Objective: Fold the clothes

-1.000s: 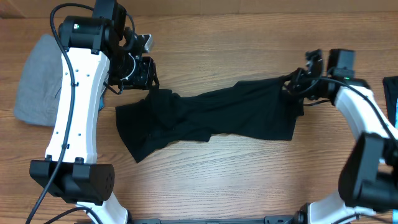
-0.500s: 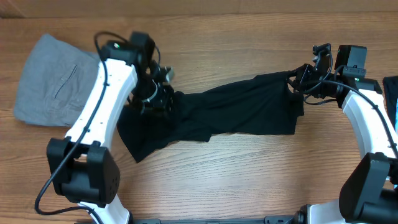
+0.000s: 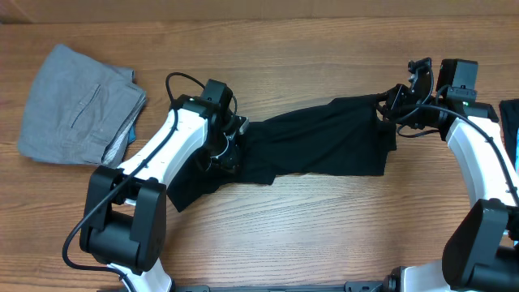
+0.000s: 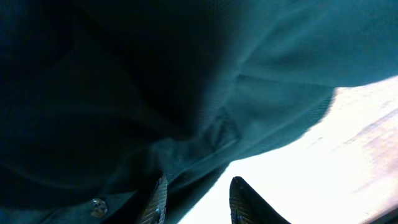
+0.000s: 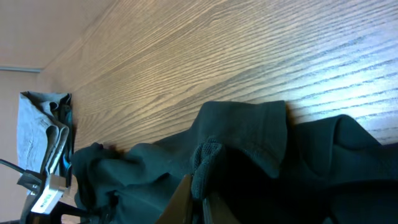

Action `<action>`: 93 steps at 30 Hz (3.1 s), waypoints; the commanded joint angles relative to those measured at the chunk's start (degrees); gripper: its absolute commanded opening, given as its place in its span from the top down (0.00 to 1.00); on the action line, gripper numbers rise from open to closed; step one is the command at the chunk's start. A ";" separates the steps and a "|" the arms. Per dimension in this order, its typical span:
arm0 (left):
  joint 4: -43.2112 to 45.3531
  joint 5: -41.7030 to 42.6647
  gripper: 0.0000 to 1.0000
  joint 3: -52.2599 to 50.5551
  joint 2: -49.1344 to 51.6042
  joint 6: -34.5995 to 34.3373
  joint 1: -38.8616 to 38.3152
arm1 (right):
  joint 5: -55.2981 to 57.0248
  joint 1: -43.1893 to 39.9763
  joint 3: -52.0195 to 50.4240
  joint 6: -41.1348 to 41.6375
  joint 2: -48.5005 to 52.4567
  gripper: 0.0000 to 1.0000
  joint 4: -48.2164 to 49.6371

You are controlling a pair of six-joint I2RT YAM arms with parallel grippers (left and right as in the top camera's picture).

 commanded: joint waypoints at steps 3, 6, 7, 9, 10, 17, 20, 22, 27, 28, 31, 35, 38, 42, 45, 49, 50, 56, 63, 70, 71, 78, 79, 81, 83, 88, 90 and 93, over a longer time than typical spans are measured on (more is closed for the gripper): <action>2.27 -8.20 0.67 -0.72 -0.74 -0.17 -0.35 | 1.20 0.07 1.14 -0.17 -0.83 0.96 0.09; 4.13 -9.51 0.68 -0.72 -0.74 -0.13 -0.35 | 1.22 0.07 1.14 -0.20 -0.83 0.96 -0.17; 4.59 -9.51 0.67 -0.72 -0.74 -0.11 -0.35 | 1.25 0.07 1.14 -0.20 -0.83 0.96 -0.33; 5.35 -9.53 0.64 -0.72 -0.74 0.46 -0.35 | 1.44 0.04 1.14 -0.20 -0.83 0.96 -0.63; 5.79 -9.51 0.63 -0.72 -0.74 0.85 -0.35 | 1.70 0.04 1.14 -0.20 -0.83 0.96 -0.74; 6.78 -9.22 0.59 -1.05 -0.66 3.08 -0.52 | 2.32 0.04 1.14 -0.22 -0.83 0.96 -0.79; 6.43 -8.81 0.59 -1.90 -0.55 3.15 -1.05 | 2.32 0.04 1.14 -0.22 -0.83 0.96 -0.79; 6.38 -8.24 0.62 -2.80 -0.48 3.13 -1.38 | 2.32 0.04 1.14 -0.22 -0.83 0.96 -0.79; 5.86 -7.76 0.84 -4.33 -0.46 2.86 -1.49 | 2.32 0.04 1.14 -0.22 -0.83 0.96 -0.76; 5.86 -7.74 0.87 -4.33 -0.46 2.84 -1.49 | 2.32 0.04 1.14 -0.22 -0.83 0.95 -0.76; 5.79 -7.78 0.96 -4.00 -0.46 2.54 -1.46 | 2.32 0.04 1.14 -0.22 -0.83 0.95 -0.79; 2.40 -7.80 0.96 0.37 -0.55 -0.50 -1.11 | 2.32 0.04 1.14 -0.22 -0.83 0.95 -0.79; -2.16 -8.22 0.96 6.97 -0.55 -1.66 -0.37 | 2.45 0.04 1.14 -0.22 -0.83 0.95 -0.76; -9.03 -10.01 0.96 17.55 -0.55 -1.64 0.68 | 3.78 0.04 1.14 -0.24 -0.83 0.95 -1.16; -13.79 -14.36 0.96 24.57 -0.55 -1.62 0.96 | 6.08 0.04 1.14 -0.22 -0.83 0.95 -1.55; -19.91 -20.41 0.96 31.36 -0.57 -2.21 1.20 | 11.76 0.04 1.14 -0.13 -0.83 0.95 -3.54; -21.31 -21.88 0.96 32.68 -0.55 -3.02 1.42 | 14.21 0.04 1.14 0.42 -0.83 0.95 -4.68; -28.28 -24.94 0.96 37.79 -0.57 -5.09 3.52 | 29.42 0.04 1.03 11.23 -0.76 0.90 -18.95; -29.11 -24.83 0.96 37.92 -0.55 -5.46 5.20 | 27.36 0.04 -0.33 8.85 -0.76 0.43 -20.63; -29.64 -24.81 0.96 37.92 -0.55 -5.27 5.20 | 10.67 1.05 -1.16 0.17 -0.37 0.47 -14.08; -29.62 -24.81 0.96 37.92 -0.55 -5.27 5.20 | 10.58 1.77 -1.38 0.15 -0.09 0.48 -13.68; -29.55 -24.37 0.96 37.92 -0.55 -5.29 5.20 | 10.88 9.29 -3.32 -0.04 5.01 0.51 -13.40; -29.57 -24.22 0.96 37.92 -0.55 -5.29 5.20 | 10.86 10.21 -3.65 -0.02 5.92 0.51 -12.85; -29.66 -24.22 0.96 37.92 -0.55 -5.29 5.18 | 10.88 11.78 -3.98 0.02 7.96 0.51 -12.11; -29.68 -24.17 0.96 37.92 -0.55 -5.29 5.18 | 12.26 12.63 -4.02 1.09 9.49 0.53 -11.63; -29.70 -23.30 0.96 37.92 -0.55 -5.25 5.18 | 15.54 12.90 -4.02 2.64 10.45 0.69 -10.60; -29.70 -23.15 0.96 37.92 -0.55 -5.27 5.18 | 14.86 12.85 -3.98 2.62 10.45 0.78 -10.36; -29.70 -23.17 0.96 37.92 -0.55 -5.25 5.20 | 13.77 12.85 -3.72 2.01 10.19 0.92 -10.34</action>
